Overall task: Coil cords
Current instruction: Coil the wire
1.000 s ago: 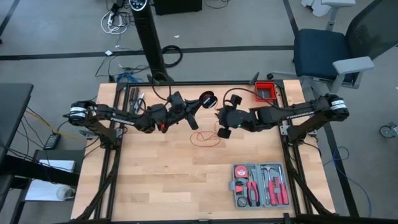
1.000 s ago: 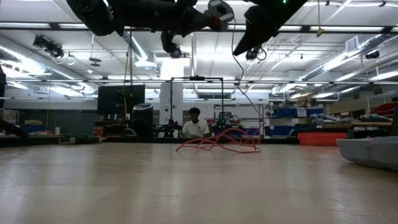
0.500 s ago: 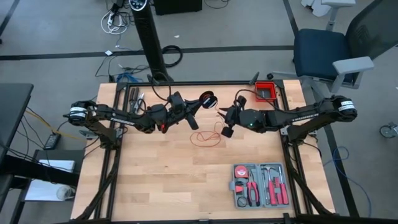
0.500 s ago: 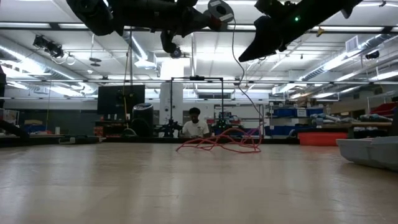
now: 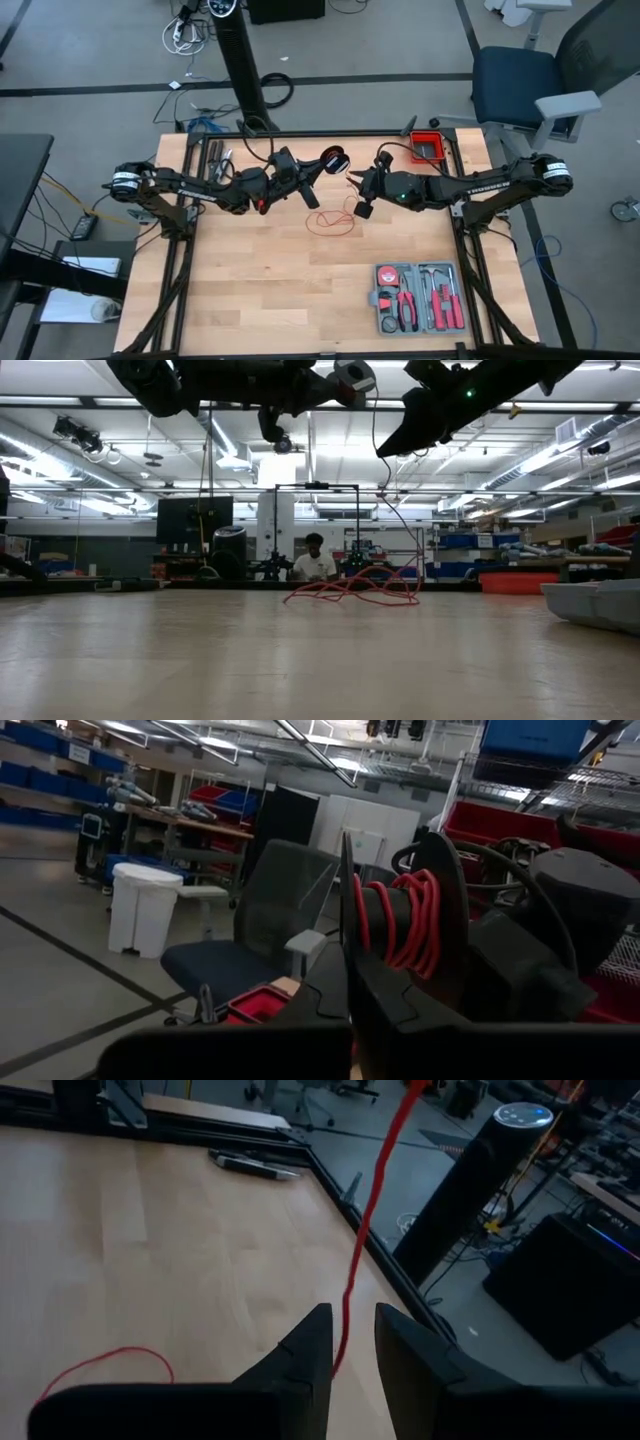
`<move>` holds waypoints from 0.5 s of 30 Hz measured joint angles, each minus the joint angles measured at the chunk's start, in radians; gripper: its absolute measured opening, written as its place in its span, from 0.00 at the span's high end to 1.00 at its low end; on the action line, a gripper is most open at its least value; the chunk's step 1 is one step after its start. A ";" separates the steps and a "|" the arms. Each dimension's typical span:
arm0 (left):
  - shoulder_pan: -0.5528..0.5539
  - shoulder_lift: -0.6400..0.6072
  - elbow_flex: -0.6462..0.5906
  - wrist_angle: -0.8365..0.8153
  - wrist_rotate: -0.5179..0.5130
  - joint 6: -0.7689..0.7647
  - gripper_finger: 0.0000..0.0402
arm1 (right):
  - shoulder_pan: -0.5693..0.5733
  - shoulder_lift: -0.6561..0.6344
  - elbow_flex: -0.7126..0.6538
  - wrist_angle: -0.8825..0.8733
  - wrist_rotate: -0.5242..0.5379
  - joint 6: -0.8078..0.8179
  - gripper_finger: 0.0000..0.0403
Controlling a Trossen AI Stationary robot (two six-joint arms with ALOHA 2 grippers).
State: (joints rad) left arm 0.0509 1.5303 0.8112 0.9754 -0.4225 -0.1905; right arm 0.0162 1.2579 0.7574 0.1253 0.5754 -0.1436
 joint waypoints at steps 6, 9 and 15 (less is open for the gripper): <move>0.000 0.000 0.000 0.001 0.000 0.000 1.00 | -0.004 0.000 0.000 0.003 -0.013 -0.001 0.81; 0.000 0.000 0.000 0.011 0.000 0.000 1.00 | -0.012 0.000 0.000 0.006 -0.021 0.000 0.81; 0.000 0.000 0.000 0.025 0.000 0.002 1.00 | -0.038 0.000 0.000 0.025 -0.054 0.000 0.81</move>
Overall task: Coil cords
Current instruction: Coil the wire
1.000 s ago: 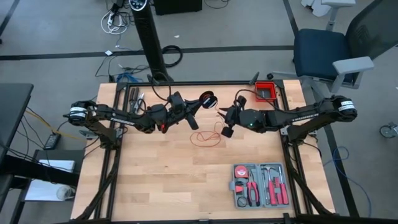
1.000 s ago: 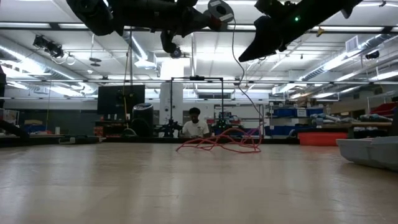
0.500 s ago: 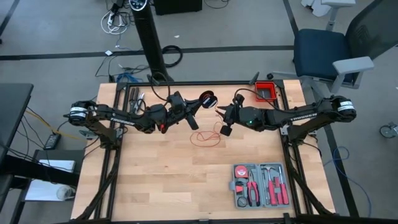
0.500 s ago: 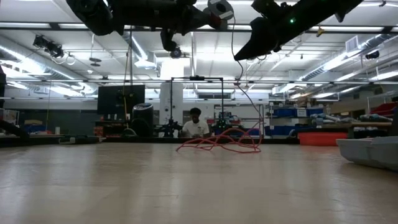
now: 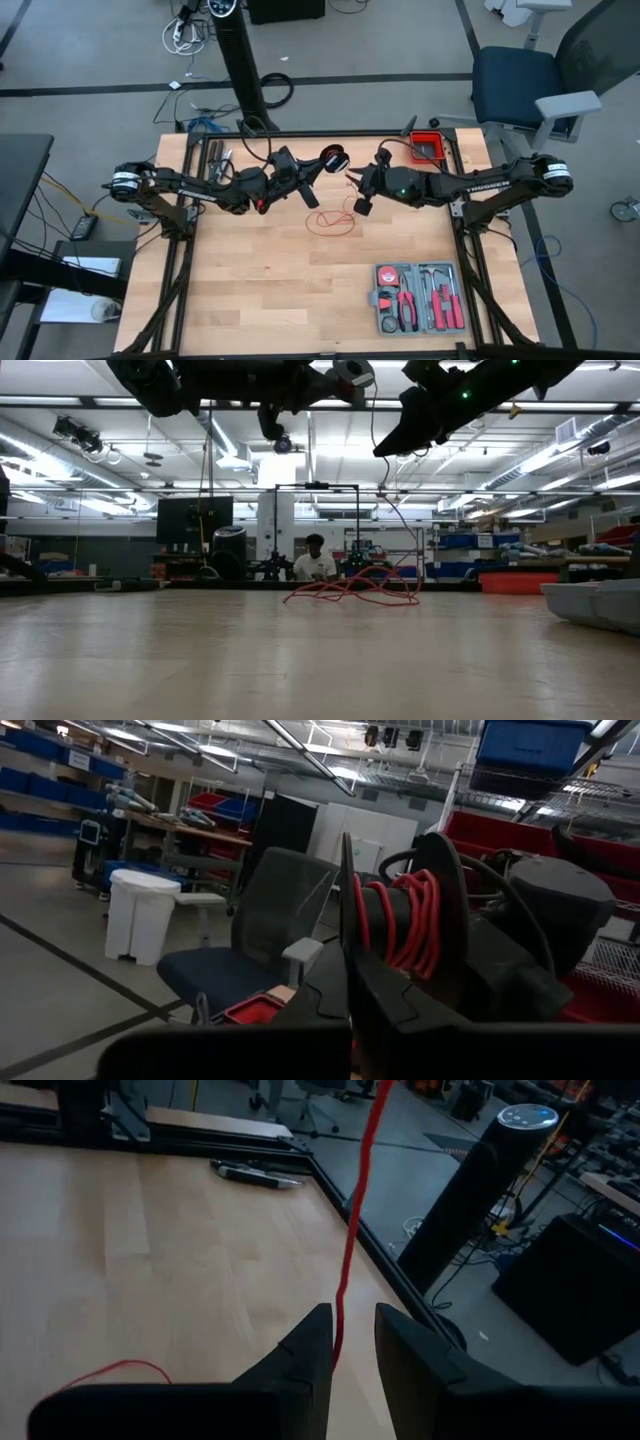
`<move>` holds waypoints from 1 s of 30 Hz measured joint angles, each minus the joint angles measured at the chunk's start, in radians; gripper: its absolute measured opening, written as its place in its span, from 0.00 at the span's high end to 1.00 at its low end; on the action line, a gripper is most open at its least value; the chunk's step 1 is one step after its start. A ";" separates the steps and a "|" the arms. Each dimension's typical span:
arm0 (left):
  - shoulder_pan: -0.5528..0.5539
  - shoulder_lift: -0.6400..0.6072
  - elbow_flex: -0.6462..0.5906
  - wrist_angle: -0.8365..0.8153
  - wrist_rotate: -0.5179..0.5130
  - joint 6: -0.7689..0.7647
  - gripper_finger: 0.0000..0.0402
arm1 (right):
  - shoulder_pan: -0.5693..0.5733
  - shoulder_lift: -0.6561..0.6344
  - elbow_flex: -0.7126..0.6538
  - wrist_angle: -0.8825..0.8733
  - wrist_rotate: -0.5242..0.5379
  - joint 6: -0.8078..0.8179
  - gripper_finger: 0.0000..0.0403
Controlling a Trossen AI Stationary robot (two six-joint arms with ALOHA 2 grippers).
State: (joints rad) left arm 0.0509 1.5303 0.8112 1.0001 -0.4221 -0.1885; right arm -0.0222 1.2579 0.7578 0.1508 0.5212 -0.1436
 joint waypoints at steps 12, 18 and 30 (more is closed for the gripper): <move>0.000 0.000 0.000 0.009 0.000 0.001 1.00 | -0.015 0.000 0.000 0.112 -0.031 -0.089 0.81; 0.000 0.000 0.000 0.009 0.000 0.002 1.00 | -0.015 0.000 0.001 0.167 -0.050 -0.122 0.81; 0.000 0.000 0.000 0.009 0.000 0.005 1.00 | -0.012 0.000 0.001 0.118 -0.052 -0.130 0.97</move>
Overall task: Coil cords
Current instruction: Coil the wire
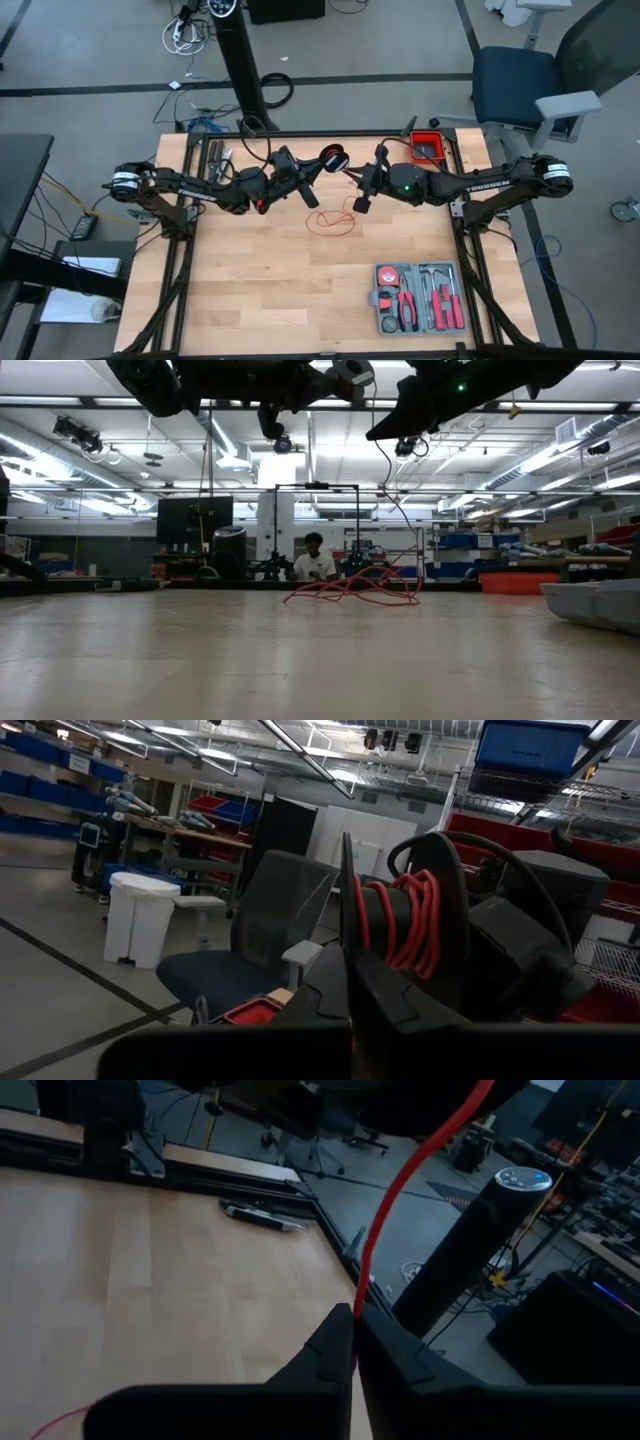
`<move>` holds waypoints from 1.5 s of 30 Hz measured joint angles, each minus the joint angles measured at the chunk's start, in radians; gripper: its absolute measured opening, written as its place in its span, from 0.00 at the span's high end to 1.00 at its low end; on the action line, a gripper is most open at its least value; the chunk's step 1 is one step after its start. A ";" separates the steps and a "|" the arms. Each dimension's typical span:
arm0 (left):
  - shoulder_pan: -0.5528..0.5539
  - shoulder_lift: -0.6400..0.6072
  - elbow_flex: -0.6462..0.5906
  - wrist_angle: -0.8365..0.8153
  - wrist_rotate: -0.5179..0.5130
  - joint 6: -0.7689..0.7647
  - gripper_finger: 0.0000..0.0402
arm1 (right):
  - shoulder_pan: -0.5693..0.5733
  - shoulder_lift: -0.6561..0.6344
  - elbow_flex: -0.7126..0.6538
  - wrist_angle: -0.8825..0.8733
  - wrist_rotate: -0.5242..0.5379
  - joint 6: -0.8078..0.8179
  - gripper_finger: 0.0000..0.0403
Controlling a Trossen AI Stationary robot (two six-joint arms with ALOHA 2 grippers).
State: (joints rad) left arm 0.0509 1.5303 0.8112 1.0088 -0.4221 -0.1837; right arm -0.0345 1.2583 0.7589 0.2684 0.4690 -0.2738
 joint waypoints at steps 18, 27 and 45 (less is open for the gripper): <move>0.000 0.000 0.000 -0.004 0.000 0.017 1.00 | 0.008 0.000 0.000 -0.032 -0.002 -0.025 0.92; 0.000 0.000 0.000 -0.005 0.000 0.002 1.00 | 0.007 0.001 0.000 -0.030 -0.022 -0.015 0.99; 0.006 -0.001 0.000 -0.112 -0.080 -0.037 1.00 | 0.066 0.224 0.272 -0.228 0.064 -0.016 1.00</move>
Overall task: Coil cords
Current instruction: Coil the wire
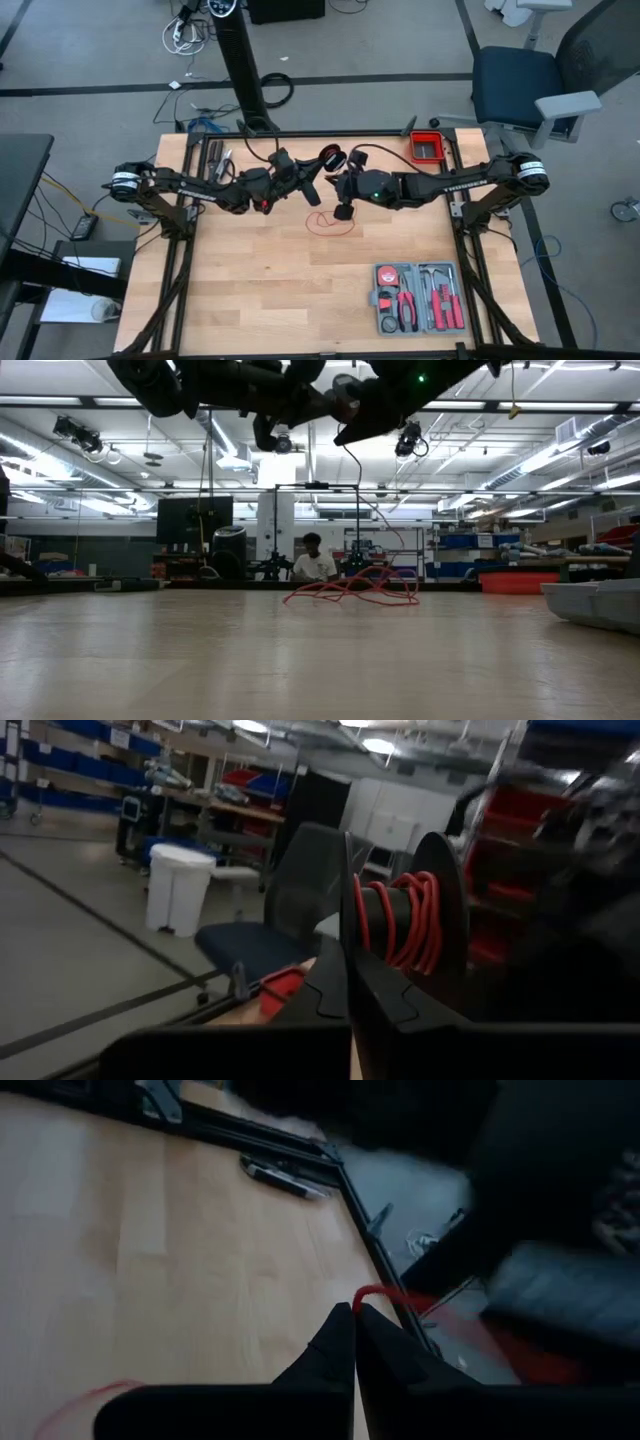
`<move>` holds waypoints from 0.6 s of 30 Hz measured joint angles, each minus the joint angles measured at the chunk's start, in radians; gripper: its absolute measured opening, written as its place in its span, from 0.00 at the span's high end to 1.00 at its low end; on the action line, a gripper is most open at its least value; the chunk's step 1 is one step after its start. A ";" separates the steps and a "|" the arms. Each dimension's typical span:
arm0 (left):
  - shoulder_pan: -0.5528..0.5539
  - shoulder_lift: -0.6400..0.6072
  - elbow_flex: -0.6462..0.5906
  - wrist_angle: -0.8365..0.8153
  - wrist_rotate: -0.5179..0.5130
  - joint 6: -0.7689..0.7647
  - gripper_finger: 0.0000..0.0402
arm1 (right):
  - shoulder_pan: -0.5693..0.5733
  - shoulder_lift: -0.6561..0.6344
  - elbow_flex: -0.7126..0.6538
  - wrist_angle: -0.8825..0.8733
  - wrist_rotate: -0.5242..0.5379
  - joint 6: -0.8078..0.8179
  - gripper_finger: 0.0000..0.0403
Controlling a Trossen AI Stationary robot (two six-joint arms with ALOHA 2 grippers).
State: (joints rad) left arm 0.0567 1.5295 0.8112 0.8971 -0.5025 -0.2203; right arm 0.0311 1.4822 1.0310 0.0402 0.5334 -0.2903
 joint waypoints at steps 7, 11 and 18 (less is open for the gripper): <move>0.007 0.000 0.000 -0.049 -0.002 -0.005 1.00 | -0.001 0.009 0.106 -0.183 -0.003 0.122 1.00; 0.008 0.000 0.000 -0.043 -0.006 -0.011 1.00 | 0.013 0.022 0.108 -0.187 -0.007 0.157 1.00; 0.017 0.000 0.000 -0.060 -0.009 -0.072 1.00 | 0.017 0.111 0.107 -0.136 -0.039 0.166 1.00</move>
State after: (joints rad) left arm 0.0738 1.5294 0.8116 0.8371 -0.5118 -0.2923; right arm 0.0477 1.5934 1.1378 -0.0959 0.4945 -0.1240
